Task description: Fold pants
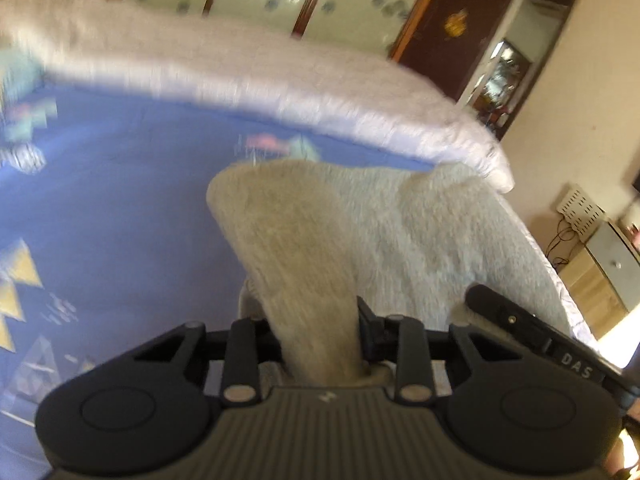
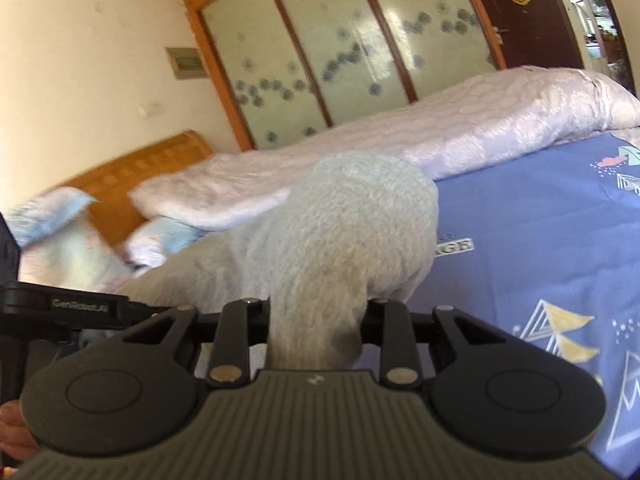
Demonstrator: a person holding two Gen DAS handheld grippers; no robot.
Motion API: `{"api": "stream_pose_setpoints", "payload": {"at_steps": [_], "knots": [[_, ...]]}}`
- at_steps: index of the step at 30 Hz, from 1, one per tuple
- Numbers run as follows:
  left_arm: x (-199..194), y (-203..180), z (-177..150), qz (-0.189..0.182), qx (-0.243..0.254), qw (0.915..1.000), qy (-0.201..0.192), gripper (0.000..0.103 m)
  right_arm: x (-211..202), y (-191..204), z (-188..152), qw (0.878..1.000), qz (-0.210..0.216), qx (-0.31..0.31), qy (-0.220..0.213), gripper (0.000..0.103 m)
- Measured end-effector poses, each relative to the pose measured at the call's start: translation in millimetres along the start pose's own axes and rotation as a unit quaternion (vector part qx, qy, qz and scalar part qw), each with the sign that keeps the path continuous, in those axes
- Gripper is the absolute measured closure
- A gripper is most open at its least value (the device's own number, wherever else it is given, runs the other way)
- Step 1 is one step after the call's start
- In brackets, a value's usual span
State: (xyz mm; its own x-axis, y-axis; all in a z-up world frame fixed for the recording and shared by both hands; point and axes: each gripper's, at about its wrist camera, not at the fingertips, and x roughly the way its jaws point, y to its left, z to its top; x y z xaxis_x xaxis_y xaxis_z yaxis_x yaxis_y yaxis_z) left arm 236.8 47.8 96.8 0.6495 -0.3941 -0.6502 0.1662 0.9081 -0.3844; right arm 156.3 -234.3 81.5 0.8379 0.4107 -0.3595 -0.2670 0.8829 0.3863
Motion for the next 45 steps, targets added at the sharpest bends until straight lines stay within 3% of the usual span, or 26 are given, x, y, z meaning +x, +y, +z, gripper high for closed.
{"api": "stream_pose_setpoints", "payload": {"at_steps": [3, 7, 9, 10, 13, 15, 16, 17, 18, 19, 20, 23, 25, 29, 32, 34, 36, 38, 40, 41, 42, 45], "knots": [[47, -2, -14, -0.019, -0.014, 0.9989, 0.040, 0.071, 16, -37, -4, 0.999, -0.031, 0.019, 0.030, 0.072], [90, -6, -36, 0.008, -0.015, 0.9971, 0.074, 0.047, 17, -94, -22, 0.993, -0.063, 0.060, 0.083, 0.070], [87, 0, -43, 0.032, -0.017, 0.9969, 0.069, 0.034, 17, -119, -30, 0.984, -0.054, 0.125, 0.113, 0.065], [81, 3, -46, 0.043, -0.022, 0.9970, 0.060, 0.023, 15, -131, -35, 0.980, -0.039, 0.156, 0.120, 0.064], [67, 12, -54, 0.051, -0.046, 0.9965, 0.047, 0.010, 3, -134, -41, 0.979, -0.013, 0.169, 0.117, 0.055], [76, 20, -62, 0.022, -0.083, 0.9929, 0.082, 0.009, 2, -131, -42, 0.977, 0.004, 0.175, 0.122, 0.035], [88, 26, -68, 0.000, -0.108, 0.9874, 0.116, 0.011, 5, -131, -44, 0.974, 0.013, 0.187, 0.129, 0.031], [90, 25, -70, 0.000, -0.107, 0.9882, 0.110, 0.012, 9, -131, -45, 0.970, 0.017, 0.200, 0.139, 0.030], [91, 20, -69, 0.004, -0.090, 0.9912, 0.097, 0.019, 13, -129, -47, 0.964, 0.021, 0.214, 0.156, 0.037], [93, 16, -67, 0.010, -0.083, 0.9919, 0.096, 0.034, 19, -124, -52, 0.959, 0.025, 0.223, 0.175, 0.049], [94, 15, -62, 0.012, -0.087, 0.9913, 0.097, 0.049, 21, -117, -55, 0.957, 0.023, 0.219, 0.189, 0.070], [85, 19, -43, -0.008, -0.105, 0.9911, 0.082, 0.074, 9, -86, -44, 0.973, 0.006, 0.155, 0.173, 0.080], [70, 18, -24, -0.039, -0.102, 0.9927, 0.052, 0.076, -3, -67, -26, 0.982, 0.023, 0.127, 0.139, 0.081], [29, 10, 16, -0.066, -0.080, 0.9941, -0.031, 0.077, -22, -27, 15, 0.992, 0.059, 0.088, 0.061, 0.082], [9, 4, 33, -0.063, -0.065, 0.9933, -0.072, 0.077, -41, -11, 34, 0.993, 0.087, 0.075, 0.007, 0.082], [8, 6, 31, -0.054, -0.065, 0.9936, -0.075, 0.076, -44, -7, 35, 0.994, 0.087, 0.069, -0.007, 0.081], [26, 8, 17, -0.037, -0.070, 0.9958, -0.047, 0.074, -45, -9, 26, 0.996, 0.067, 0.053, -0.005, 0.081], [63, 7, -2, -0.010, -0.081, 0.9967, 0.003, 0.065, -36, -22, 12, 0.999, 0.007, 0.029, 0.021, 0.080], [106, 4, -23, 0.021, -0.078, 0.9948, 0.062, 0.062, -20, -45, -7, 0.993, -0.103, -0.002, 0.054, 0.077], [125, 1, -33, 0.037, -0.074, 0.9930, 0.085, 0.052, -13, -55, -16, 0.983, -0.168, -0.024, 0.070, 0.073], [130, -3, -40, 0.039, -0.074, 0.9936, 0.075, 0.046, -9, -68, -23, 0.974, -0.209, -0.024, 0.091, 0.072], [124, -13, -39, 0.026, -0.070, 0.9957, 0.055, 0.026, -34, -93, -29, 0.980, -0.176, 0.056, 0.074, 0.066]]}}
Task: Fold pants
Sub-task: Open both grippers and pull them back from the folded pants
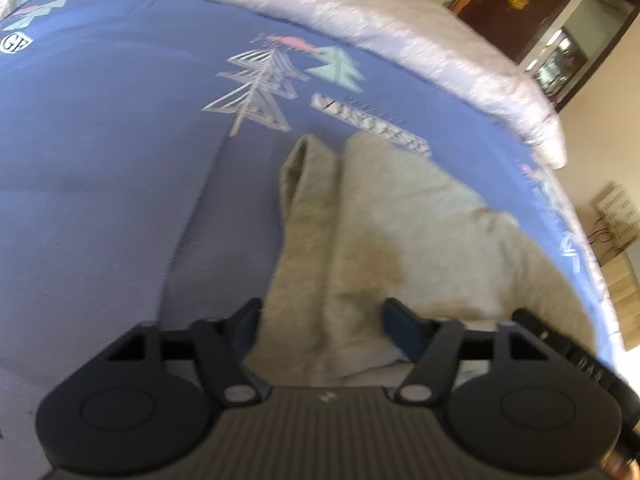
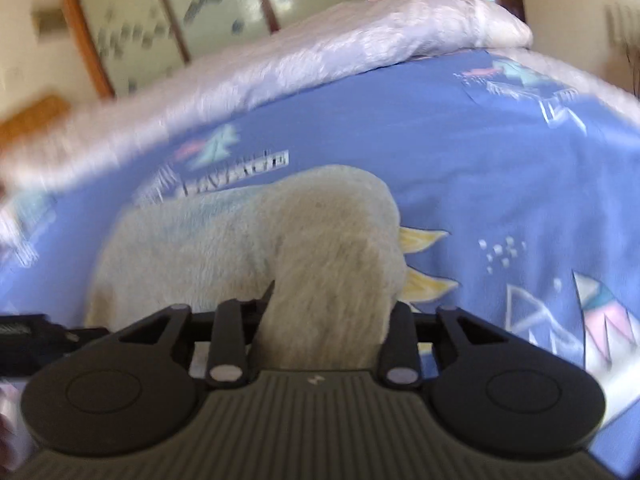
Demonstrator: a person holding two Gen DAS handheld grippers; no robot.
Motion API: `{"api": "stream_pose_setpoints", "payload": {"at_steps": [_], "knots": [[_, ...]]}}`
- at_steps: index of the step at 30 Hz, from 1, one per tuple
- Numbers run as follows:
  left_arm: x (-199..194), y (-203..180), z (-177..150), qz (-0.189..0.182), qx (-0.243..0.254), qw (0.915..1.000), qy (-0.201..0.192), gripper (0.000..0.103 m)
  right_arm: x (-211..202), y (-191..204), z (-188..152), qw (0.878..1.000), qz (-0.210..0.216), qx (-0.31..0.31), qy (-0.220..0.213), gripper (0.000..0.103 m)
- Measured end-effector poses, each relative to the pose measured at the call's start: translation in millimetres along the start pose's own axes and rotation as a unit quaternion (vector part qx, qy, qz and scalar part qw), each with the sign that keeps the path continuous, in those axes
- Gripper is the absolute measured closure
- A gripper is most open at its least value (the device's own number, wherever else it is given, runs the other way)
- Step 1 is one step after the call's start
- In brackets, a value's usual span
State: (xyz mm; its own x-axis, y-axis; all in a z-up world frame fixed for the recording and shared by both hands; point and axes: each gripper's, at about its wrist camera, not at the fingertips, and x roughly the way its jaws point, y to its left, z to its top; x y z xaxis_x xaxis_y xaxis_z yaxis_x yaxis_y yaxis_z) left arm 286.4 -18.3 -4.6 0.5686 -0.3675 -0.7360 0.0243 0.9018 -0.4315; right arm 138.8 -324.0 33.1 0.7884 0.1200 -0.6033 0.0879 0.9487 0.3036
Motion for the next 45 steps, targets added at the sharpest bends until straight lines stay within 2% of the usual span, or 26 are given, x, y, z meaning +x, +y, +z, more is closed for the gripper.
{"api": "stream_pose_setpoints", "payload": {"at_steps": [1, 2, 4, 6, 7, 10, 12, 16, 18, 20, 24, 26, 31, 38, 45], "knots": [[-3, 2, 1, -0.013, -0.008, 0.9999, -0.002, 0.022, -7, 0, 0, 1.000, 0.001, -0.010, -0.003, 0.066], [-7, 5, 3, -0.016, -0.016, 0.9997, -0.004, 0.022, -12, 1, 0, 1.000, 0.005, -0.018, -0.005, 0.064], [-22, 13, 3, -0.008, -0.022, 0.9997, -0.010, 0.022, -23, -3, -2, 1.000, 0.012, -0.003, -0.013, 0.058], [-42, 23, -2, 0.003, -0.024, 0.9996, -0.018, 0.022, -24, -7, -5, 0.999, 0.009, 0.027, -0.039, 0.033], [-52, 26, -5, 0.009, -0.022, 0.9995, -0.022, 0.022, -25, -12, -6, 0.997, 0.007, 0.048, -0.055, 0.028], [-79, 24, -20, 0.046, 0.005, 0.9986, -0.024, 0.022, -55, -28, -13, 0.993, 0.001, 0.086, -0.076, 0.028], [-102, 17, -36, 0.065, 0.038, 0.9967, -0.031, 0.022, -71, -22, -20, 0.994, -0.006, 0.079, -0.073, 0.028], [-142, -6, -69, 0.075, 0.084, 0.9930, -0.035, 0.021, -113, 1, -47, 0.998, 0.008, 0.036, -0.051, 0.027], [-161, -18, -88, 0.080, 0.105, 0.9904, -0.041, 0.016, -132, 11, -61, 0.999, 0.010, 0.020, -0.041, 0.022], [-181, -30, -105, 0.084, 0.125, 0.9873, -0.050, 0.006, -150, 20, -74, 0.999, 0.013, 0.007, -0.034, 0.017], [-215, -48, -132, 0.100, 0.154, 0.9802, -0.074, 0.000, -173, 26, -94, 0.999, 0.031, 0.027, -0.007, 0.015], [-228, -53, -143, 0.109, 0.162, 0.9771, -0.084, 0.000, -182, 27, -103, 0.998, 0.051, 0.044, 0.012, 0.013], [-250, -53, -164, 0.125, 0.161, 0.9750, -0.089, 0.000, -204, 47, -124, 0.998, 0.049, 0.026, 0.014, 0.000], [-268, -51, -184, 0.154, 0.166, 0.9683, -0.105, 0.000, -211, 67, -143, 0.998, 0.050, 0.013, 0.028, 0.000], [-281, -52, -194, 0.161, 0.178, 0.9623, -0.128, 0.000, -218, 76, -150, 0.998, 0.063, 0.015, 0.026, 0.000]]}}
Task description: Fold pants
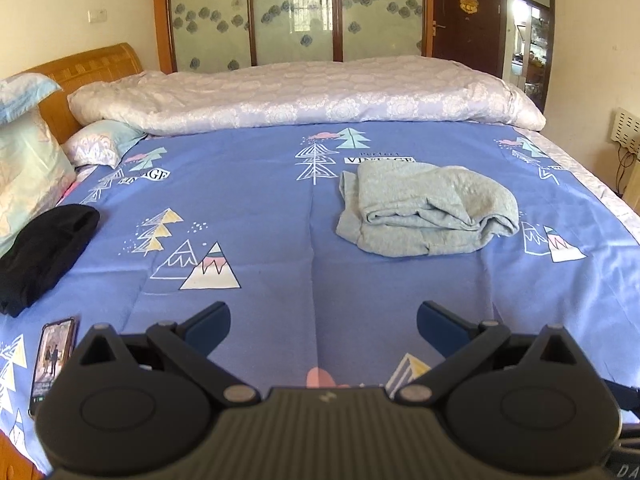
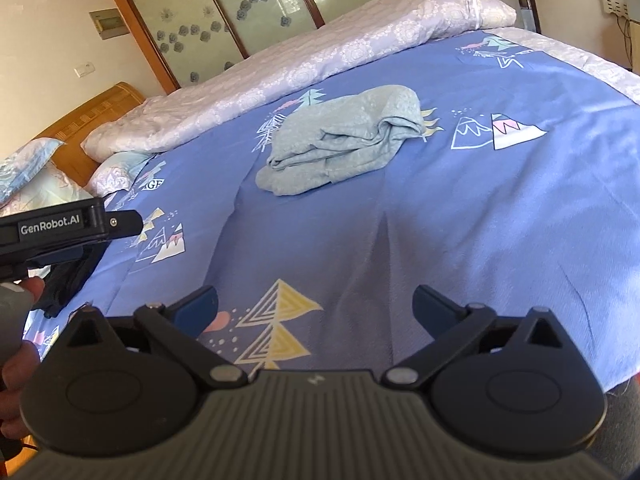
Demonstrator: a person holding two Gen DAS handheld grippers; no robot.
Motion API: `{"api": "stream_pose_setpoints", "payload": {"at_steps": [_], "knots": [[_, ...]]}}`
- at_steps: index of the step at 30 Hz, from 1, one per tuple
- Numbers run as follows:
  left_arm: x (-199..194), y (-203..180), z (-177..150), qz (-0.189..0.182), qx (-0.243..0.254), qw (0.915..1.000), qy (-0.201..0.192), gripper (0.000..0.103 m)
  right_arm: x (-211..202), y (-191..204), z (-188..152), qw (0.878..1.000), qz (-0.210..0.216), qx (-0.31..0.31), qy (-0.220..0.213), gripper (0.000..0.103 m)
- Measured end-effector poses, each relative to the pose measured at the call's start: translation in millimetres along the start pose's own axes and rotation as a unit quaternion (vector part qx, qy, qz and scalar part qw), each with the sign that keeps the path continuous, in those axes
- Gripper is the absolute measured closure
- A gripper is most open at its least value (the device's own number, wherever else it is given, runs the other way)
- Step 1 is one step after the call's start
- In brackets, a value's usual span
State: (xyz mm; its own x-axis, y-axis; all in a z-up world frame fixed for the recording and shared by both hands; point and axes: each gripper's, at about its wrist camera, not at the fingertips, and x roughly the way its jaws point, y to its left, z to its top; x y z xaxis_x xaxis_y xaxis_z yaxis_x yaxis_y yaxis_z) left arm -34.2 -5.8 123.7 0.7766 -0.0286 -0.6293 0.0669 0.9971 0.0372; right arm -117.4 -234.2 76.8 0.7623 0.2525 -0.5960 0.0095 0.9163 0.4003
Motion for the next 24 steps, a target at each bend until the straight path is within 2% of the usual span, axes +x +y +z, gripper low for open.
{"api": "stream_pose_setpoints", "payload": {"at_steps": [9, 20, 24], "knots": [[-5, -2, -7, 0.010, 0.015, 0.9998, -0.008, 0.000, 2, 1, -7, 1.000, 0.001, 0.013, 0.003, 0.000], [7, -1, -11, 0.022, 0.012, 0.9995, 0.021, 0.000, 8, -11, -10, 0.999, -0.002, 0.036, 0.013, 0.000], [13, -3, -16, 0.045, 0.026, 0.9978, 0.041, 0.000, 9, -15, -11, 0.999, -0.005, 0.043, 0.018, 0.000]]}}
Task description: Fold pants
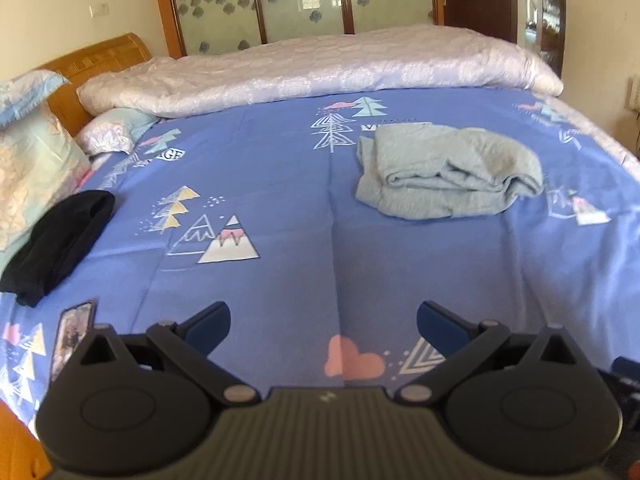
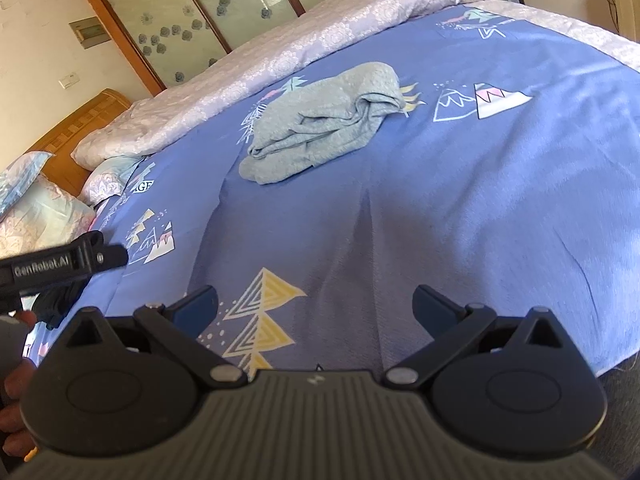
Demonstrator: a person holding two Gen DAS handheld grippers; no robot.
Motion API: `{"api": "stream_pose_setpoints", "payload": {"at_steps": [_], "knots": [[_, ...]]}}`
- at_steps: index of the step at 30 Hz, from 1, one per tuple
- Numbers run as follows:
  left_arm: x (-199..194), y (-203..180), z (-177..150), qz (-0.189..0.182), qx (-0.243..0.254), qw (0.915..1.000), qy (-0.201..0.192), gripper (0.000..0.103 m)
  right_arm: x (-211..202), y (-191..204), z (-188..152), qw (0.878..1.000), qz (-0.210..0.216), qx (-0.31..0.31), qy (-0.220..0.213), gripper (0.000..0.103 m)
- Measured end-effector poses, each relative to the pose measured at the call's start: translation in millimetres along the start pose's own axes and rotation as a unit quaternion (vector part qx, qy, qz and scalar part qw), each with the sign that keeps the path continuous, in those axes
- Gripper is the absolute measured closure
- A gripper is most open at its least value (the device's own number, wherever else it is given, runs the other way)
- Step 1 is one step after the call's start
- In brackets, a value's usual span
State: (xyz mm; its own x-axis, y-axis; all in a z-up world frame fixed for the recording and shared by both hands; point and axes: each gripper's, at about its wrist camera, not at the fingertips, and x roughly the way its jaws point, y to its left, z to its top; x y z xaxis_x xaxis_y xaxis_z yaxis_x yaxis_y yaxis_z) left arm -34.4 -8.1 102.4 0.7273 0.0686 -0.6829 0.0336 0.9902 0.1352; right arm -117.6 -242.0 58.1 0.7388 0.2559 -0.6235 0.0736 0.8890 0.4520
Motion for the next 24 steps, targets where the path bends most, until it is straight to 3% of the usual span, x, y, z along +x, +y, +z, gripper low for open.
{"api": "stream_pose_setpoints", "payload": {"at_steps": [8, 15, 24], "knots": [[11, 2, -5, 0.016, 0.001, 0.9995, 0.026, 0.000, 2, -6, 0, 1.000, -0.001, 0.009, 0.009, 0.000], [15, 12, -26, -0.028, -0.084, 0.9923, 0.086, 0.000, 1, -12, -1, 1.000, -0.010, 0.020, 0.008, 0.000], [-23, 22, -40, 0.001, -0.110, 0.9935, 0.029, 0.000, -1, -15, -1, 0.999, -0.015, 0.028, 0.006, 0.000]]}}
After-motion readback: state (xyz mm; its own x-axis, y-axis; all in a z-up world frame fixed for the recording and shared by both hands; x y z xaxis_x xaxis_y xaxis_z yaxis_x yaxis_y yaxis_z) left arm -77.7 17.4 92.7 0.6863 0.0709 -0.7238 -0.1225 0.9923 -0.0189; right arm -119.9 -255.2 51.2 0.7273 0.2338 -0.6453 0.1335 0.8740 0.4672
